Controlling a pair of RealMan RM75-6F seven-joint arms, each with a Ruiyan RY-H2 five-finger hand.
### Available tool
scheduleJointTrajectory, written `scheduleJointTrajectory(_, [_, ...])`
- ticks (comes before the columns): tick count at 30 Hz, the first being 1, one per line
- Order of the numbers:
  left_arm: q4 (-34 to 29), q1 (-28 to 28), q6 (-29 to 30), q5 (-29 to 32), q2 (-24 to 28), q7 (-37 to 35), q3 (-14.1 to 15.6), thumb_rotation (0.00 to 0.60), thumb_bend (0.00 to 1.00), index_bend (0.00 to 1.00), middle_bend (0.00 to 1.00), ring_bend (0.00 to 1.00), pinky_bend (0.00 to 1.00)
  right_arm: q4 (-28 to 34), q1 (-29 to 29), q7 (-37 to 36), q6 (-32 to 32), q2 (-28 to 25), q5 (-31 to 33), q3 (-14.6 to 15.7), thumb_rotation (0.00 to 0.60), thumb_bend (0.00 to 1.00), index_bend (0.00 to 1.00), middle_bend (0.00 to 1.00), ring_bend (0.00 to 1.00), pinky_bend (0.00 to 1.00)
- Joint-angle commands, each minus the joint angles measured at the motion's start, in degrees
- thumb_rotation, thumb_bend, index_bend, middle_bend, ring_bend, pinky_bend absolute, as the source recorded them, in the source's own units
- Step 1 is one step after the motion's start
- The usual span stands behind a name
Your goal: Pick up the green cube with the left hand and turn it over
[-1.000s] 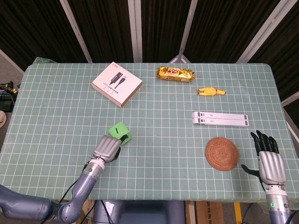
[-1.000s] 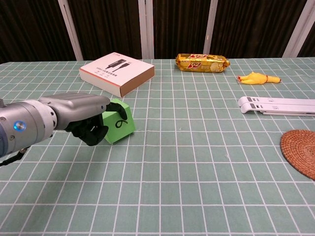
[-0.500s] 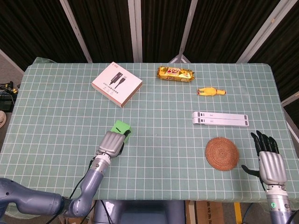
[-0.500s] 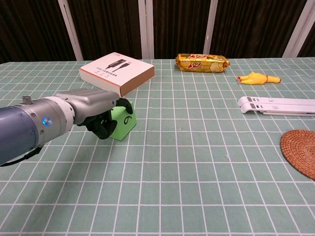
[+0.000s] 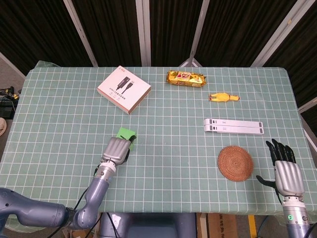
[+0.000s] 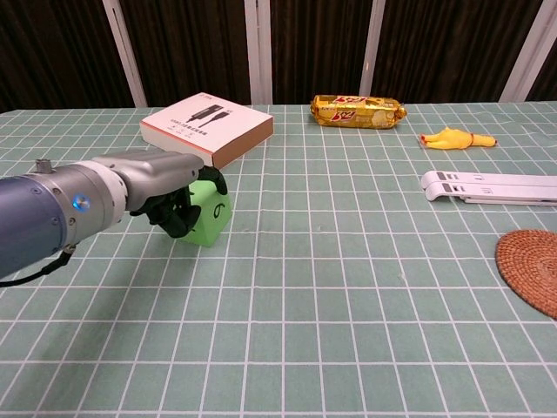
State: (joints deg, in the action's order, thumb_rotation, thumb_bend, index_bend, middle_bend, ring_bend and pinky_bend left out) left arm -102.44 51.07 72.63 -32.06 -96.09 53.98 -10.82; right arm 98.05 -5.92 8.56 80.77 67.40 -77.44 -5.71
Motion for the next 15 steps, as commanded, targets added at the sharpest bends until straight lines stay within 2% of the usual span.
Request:
scheduleJointTrajectory(1, [0.1, -0.2, 0.2, -0.2, 0.5, -0.3, 0.1, 0.600, 0.83, 0.19, 0.84, 0.73, 0.80, 0.0, 0.0, 0.0, 0.1, 0.0, -0.1, 0.0, 0.600, 0.07, 0.05, 0.00, 0.00, 0.00])
scheduleJointTrajectory(15, [2.1, -0.5, 1.3, 0.1, 1.1, -1.5, -0.5, 0.600, 0.83, 0.20, 0.83, 0.73, 0.80, -0.2, -0.1, 0.7, 0.0, 0.5, 0.3, 0.0, 0.600, 0.07, 0.05, 0.00, 0.00, 0.00])
